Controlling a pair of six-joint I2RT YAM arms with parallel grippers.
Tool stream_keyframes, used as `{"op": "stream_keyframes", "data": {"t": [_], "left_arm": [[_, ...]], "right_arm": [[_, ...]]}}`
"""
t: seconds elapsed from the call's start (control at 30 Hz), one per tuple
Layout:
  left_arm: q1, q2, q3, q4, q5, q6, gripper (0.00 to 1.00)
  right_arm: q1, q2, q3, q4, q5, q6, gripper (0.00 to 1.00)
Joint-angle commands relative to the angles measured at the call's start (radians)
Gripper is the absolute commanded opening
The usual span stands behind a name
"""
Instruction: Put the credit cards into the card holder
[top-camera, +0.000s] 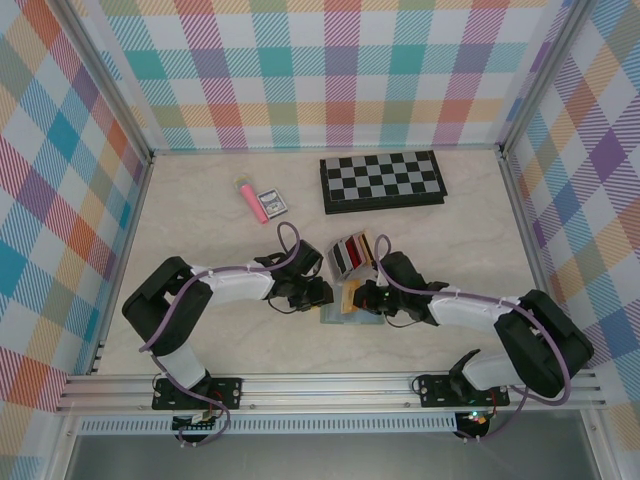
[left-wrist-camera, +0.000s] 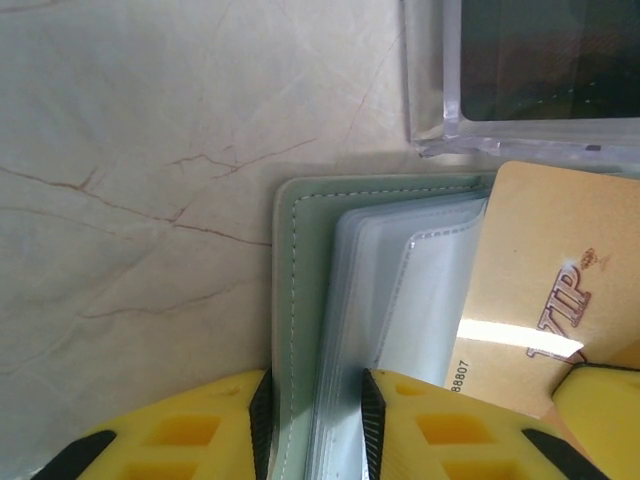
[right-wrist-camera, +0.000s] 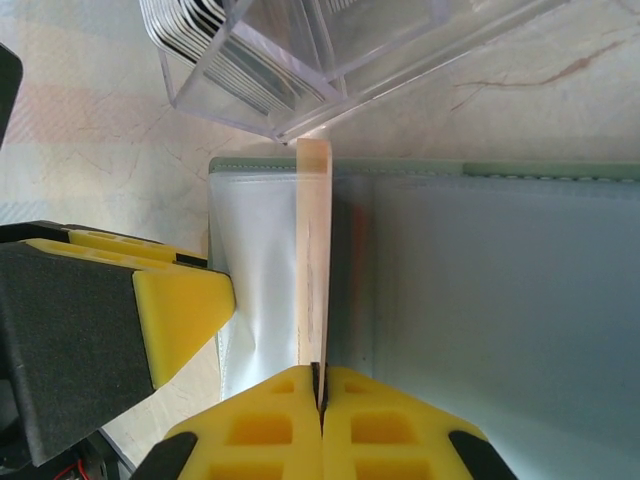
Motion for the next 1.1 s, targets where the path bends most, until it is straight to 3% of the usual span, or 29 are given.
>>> {"op": "stream_keyframes", "data": {"t": [0.0, 0.13, 0.37, 0.57, 0.7, 0.83, 1.07], "left_arm": [[-0.016, 0.008, -0.002, 0.011, -0.003, 0.008, 0.32], [-0.018, -0.001, 0.008, 0.005, 0.000, 0.026, 0.35], [-0.034, 0.027, 0.074, -0.088, -0.030, 0.082, 0.39], [-0.078, 0.044, 0.173, -0.284, -0.151, 0.129, 0.44], [-0.086, -0.097, 0.128, -0.312, -0.257, 0.114, 0.52], [-0.078, -0.150, 0.126, -0.326, -0.312, 0.088, 0.46], [-0.052, -0.111, 0.093, -0.234, -0.234, 0.021, 0.39]], "right_arm": [[0.001, -0.045, -0.015, -0.129, 0.031, -0.029, 0.06], [-0.011, -0.125, 0.020, -0.261, 0.104, -0.060, 0.07], [-0.012, -0.131, 0.059, -0.372, 0.199, -0.062, 0.08], [-0.012, -0.119, 0.072, -0.404, 0.217, -0.055, 0.07], [-0.012, -0.223, 0.092, -0.442, 0.226, -0.101, 0.08], [0.016, -0.221, 0.160, -0.445, 0.198, -0.141, 0.08], [0.149, -0.079, 0.297, -0.522, 0.351, -0.158, 0.07]]}}
